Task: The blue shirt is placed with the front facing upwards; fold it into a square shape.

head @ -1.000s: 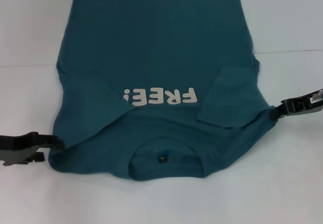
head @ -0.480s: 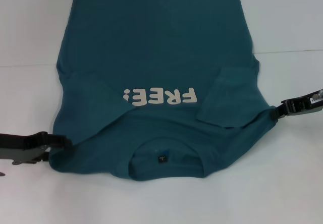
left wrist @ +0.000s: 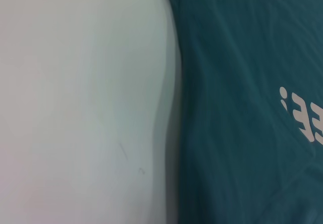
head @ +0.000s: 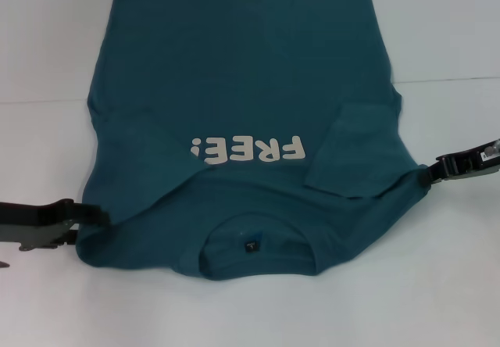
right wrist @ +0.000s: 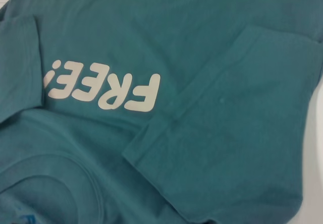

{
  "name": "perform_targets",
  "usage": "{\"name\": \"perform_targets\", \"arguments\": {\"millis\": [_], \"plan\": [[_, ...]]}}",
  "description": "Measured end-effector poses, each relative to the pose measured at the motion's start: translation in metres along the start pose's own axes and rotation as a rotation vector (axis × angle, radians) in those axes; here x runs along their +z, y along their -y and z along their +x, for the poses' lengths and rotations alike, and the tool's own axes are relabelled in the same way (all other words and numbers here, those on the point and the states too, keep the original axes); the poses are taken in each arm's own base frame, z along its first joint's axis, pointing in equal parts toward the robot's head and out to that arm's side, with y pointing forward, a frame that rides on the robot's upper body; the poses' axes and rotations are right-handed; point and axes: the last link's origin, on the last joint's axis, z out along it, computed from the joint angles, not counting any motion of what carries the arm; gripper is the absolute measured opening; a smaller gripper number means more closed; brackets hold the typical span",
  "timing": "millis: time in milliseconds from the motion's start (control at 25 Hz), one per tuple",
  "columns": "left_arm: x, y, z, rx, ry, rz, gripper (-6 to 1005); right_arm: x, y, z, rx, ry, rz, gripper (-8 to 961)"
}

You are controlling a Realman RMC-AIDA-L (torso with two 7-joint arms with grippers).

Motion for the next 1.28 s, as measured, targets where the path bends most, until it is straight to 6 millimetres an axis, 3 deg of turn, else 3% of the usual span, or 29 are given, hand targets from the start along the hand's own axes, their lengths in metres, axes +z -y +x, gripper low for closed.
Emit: {"name": "perform_targets", "arguments": {"millis": [160, 400, 1040, 1280], "plan": [[0.000, -0.001, 0.000, 0.001, 0.018, 0.010, 662, -0.001, 0.000, -0.001, 0.002, 0.009, -0.008, 41], [0.000, -0.002, 0.001, 0.021, 0.024, 0.020, 432, -0.002, 0.000, -0.002, -0.005, 0.010, -0.009, 41], [0.000, -0.004, 0.002, 0.046, 0.012, 0.018, 91, -0.003, 0.001, -0.002, -0.009, 0.015, -0.010, 42], [-0.002, -0.008, 0.004, 0.075, -0.023, 0.010, 88, -0.013, 0.003, -0.007, -0.013, 0.076, -0.016, 42]]}}
